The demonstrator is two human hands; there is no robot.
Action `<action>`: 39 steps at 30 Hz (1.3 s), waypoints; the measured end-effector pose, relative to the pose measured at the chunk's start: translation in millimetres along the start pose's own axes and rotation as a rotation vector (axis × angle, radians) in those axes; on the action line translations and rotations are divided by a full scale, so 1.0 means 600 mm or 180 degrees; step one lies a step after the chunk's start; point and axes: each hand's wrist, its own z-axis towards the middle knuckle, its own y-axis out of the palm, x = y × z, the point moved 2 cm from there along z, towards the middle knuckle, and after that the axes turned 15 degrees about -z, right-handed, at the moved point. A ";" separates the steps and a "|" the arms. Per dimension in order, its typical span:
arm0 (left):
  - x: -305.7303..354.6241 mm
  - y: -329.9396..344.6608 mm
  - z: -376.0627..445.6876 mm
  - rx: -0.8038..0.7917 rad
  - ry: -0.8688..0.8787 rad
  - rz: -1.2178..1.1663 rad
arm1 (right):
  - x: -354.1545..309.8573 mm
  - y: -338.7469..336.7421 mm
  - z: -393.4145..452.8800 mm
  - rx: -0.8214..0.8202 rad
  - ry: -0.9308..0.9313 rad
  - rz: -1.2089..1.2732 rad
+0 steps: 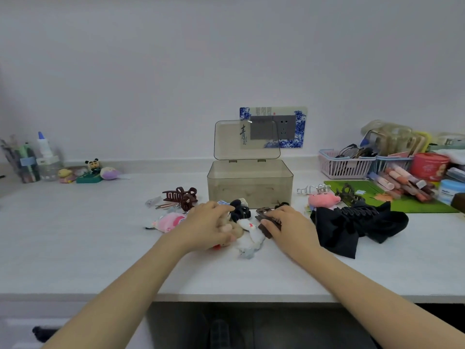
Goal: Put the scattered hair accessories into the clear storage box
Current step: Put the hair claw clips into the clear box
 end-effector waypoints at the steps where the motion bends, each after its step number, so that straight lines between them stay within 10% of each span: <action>1: 0.001 -0.002 0.003 -0.0027 0.0032 0.0006 | 0.001 0.001 0.002 0.0010 0.0005 -0.0008; 19: 0.038 0.018 0.061 -0.0181 0.0499 -0.1141 | 0.020 -0.038 0.001 -0.0021 0.0643 0.0744; 25: -0.019 -0.060 0.100 0.1995 -0.0190 -0.0452 | 0.012 -0.029 0.001 -0.0040 0.0462 0.0755; 29: -0.118 -0.088 0.134 0.0883 -0.1613 -0.0019 | -0.005 -0.018 0.008 0.0015 0.0365 0.0657; 39: -0.147 -0.056 0.122 0.0332 -0.1457 -0.0520 | -0.022 -0.004 0.016 0.0029 0.0235 0.0355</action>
